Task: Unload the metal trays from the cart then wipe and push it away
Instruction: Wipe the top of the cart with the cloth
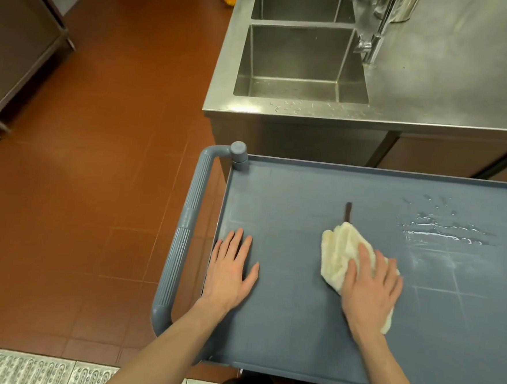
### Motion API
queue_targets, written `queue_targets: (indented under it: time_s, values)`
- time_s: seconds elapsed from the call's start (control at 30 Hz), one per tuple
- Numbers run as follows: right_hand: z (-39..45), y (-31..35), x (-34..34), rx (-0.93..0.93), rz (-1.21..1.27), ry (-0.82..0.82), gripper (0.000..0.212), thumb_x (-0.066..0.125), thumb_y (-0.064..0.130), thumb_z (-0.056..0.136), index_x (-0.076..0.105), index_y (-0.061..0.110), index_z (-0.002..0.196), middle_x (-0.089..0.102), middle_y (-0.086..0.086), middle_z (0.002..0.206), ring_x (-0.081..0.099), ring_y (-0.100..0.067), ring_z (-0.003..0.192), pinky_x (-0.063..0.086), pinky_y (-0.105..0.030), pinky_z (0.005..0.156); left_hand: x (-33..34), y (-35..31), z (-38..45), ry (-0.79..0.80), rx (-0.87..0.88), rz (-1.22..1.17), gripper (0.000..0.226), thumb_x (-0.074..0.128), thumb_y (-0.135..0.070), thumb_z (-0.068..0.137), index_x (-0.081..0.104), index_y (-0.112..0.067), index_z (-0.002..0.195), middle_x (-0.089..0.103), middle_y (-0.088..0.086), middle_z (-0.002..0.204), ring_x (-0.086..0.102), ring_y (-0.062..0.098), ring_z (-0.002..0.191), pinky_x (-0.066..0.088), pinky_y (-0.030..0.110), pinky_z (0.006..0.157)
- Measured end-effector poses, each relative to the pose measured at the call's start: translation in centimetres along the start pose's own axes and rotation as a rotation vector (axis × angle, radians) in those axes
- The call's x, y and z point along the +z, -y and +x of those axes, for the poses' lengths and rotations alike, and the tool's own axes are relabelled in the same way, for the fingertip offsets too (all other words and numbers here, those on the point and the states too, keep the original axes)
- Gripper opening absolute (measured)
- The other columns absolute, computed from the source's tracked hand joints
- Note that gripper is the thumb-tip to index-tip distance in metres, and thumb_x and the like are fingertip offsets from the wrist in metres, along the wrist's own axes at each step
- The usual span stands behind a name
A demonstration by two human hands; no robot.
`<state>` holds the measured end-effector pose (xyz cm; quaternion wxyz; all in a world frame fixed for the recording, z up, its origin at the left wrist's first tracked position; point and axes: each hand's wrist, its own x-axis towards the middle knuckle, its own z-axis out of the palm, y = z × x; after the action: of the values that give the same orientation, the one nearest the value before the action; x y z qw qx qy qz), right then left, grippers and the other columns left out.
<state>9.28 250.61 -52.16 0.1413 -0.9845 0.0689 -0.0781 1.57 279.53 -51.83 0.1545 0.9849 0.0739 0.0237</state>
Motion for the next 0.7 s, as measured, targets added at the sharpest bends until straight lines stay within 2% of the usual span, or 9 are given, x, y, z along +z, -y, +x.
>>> queue_targets:
  time_s: [0.07, 0.17, 0.27, 0.43, 0.53, 0.7]
  values:
    - [0.5, 0.4, 0.2, 0.003, -0.012, 0.01, 0.054, 0.034, 0.039, 0.105, 0.048, 0.018, 0.153, 0.042, -0.016, 0.161, 0.026, -0.044, 0.154, 0.017, -0.06, 0.123, 0.1, 0.1, 0.0, -0.004, -0.006, 0.0, 0.068, 0.042, -0.051, 0.104, 0.041, -0.015, 0.161, 0.031, 0.008, 0.172, 0.023, 0.027, 0.161, 0.015, 0.047, 0.133]
    - [0.4, 2.3, 1.0, -0.055, -0.004, 0.024, 0.057, 0.031, 0.037, 0.106, 0.043, 0.011, 0.156, 0.039, -0.019, 0.163, 0.028, -0.047, 0.152, 0.023, -0.061, 0.122, 0.3, 0.1, 0.0, -0.011, -0.026, -0.022, 0.07, 0.042, -0.051, 0.104, 0.036, -0.015, 0.163, 0.029, 0.007, 0.173, 0.021, 0.025, 0.162, 0.013, 0.046, 0.133]
    - [0.3, 5.2, 1.8, -0.125, 0.031, 0.042, 0.057, 0.031, 0.038, 0.107, 0.042, 0.013, 0.157, 0.042, -0.018, 0.161, 0.032, -0.046, 0.151, 0.024, -0.058, 0.122, 0.2, -0.1, 0.1, -0.042, -0.043, -0.076, 0.069, 0.044, -0.043, 0.103, 0.033, -0.012, 0.164, 0.03, 0.007, 0.172, 0.022, 0.024, 0.162, 0.016, 0.046, 0.133]
    - [-0.6, 11.7, 3.7, -0.379, 0.063, 0.111, 0.053, 0.035, 0.039, 0.107, 0.044, 0.023, 0.156, 0.046, -0.013, 0.16, 0.035, -0.042, 0.151, 0.026, -0.054, 0.122, -0.1, -0.2, 0.2, -0.091, -0.077, -0.244, 0.067, 0.039, -0.035, 0.104, 0.029, -0.009, 0.165, 0.027, 0.007, 0.173, 0.02, 0.021, 0.162, 0.025, 0.047, 0.13]
    - [-1.1, 14.6, 4.3, -0.526, 0.047, 0.15, 0.052, 0.035, 0.04, 0.109, 0.041, 0.026, 0.159, 0.044, -0.009, 0.162, 0.034, -0.038, 0.153, 0.026, -0.051, 0.124, -0.6, -0.2, 0.3, -0.14, -0.026, -0.296, 0.065, 0.039, -0.033, 0.107, 0.025, -0.01, 0.166, 0.024, 0.006, 0.174, 0.015, 0.018, 0.164, 0.022, 0.048, 0.131]
    - [-2.0, 16.0, 4.3, -0.766, 0.097, 0.255, 0.049, 0.046, 0.034, 0.106, 0.046, 0.029, 0.155, 0.042, -0.003, 0.164, 0.026, -0.033, 0.158, 0.016, -0.049, 0.128, -1.2, -0.3, 0.1, -0.166, -0.03, -0.348, 0.065, 0.038, -0.041, 0.11, 0.025, -0.013, 0.167, 0.02, 0.003, 0.176, 0.009, 0.014, 0.164, 0.017, 0.05, 0.132]
